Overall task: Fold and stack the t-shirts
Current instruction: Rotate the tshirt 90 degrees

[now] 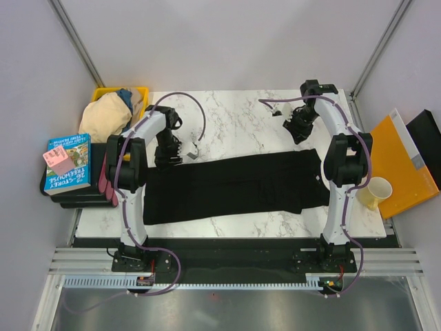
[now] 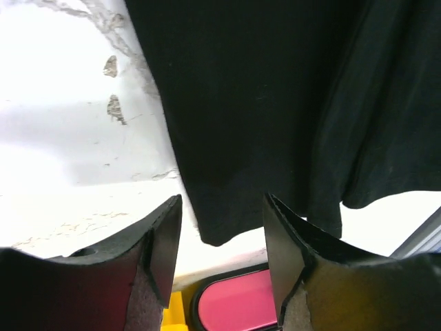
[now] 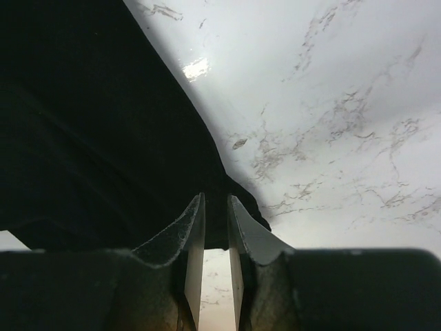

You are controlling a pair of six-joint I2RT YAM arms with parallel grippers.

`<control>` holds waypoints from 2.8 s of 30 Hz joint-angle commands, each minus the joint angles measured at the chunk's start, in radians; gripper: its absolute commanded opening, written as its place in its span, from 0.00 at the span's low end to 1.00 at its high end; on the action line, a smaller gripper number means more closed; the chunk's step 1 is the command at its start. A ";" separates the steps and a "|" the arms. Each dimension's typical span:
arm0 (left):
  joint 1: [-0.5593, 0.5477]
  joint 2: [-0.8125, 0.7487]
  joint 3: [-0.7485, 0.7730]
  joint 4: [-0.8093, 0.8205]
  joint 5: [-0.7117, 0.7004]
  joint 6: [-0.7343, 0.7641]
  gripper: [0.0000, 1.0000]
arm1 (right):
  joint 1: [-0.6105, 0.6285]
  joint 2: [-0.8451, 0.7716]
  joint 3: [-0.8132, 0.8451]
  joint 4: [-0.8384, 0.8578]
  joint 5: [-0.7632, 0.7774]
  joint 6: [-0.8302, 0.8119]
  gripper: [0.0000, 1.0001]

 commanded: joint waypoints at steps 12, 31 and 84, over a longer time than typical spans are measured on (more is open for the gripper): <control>0.038 -0.077 -0.099 -0.177 0.046 0.033 0.57 | -0.011 -0.043 -0.070 0.028 -0.011 0.010 0.26; 0.056 -0.218 -0.146 -0.215 0.070 0.065 0.54 | 0.001 -0.038 -0.072 0.034 0.022 0.011 0.27; 0.053 -0.273 -0.445 -0.215 0.011 0.147 0.03 | 0.038 -0.054 -0.118 0.039 0.039 0.007 0.22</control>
